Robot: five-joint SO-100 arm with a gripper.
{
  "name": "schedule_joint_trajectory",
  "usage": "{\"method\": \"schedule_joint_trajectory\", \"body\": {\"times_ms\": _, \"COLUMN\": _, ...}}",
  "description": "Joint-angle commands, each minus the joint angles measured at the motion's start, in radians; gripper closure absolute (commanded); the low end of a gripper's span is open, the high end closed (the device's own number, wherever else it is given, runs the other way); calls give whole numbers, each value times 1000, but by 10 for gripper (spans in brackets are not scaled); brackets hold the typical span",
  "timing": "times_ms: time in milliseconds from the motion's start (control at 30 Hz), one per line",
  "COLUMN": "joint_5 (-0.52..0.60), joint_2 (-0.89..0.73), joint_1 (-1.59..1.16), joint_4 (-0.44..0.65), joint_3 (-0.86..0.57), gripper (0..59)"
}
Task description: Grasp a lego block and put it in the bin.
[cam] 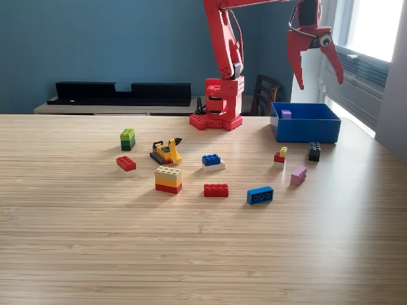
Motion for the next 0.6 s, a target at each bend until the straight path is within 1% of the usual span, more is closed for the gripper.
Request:
{"method": "schedule_joint_trajectory", "body": {"times_ms": 33, "joint_5": 31, "joint_2": 54, "joint_1": 264, "joint_4": -49, "joint_3": -143, "gripper": 226}}
{"method": "schedule_joint_trajectory", "body": {"times_ms": 233, "joint_5": 60, "joint_2": 54, "joint_1": 411, "joint_4": -58, "joint_3": -229, "gripper": 221}}
{"method": "schedule_joint_trajectory", "body": {"times_ms": 600, "joint_5": 40, "joint_2": 54, "joint_1": 453, "joint_4": -67, "joint_3": -227, "gripper": 223}}
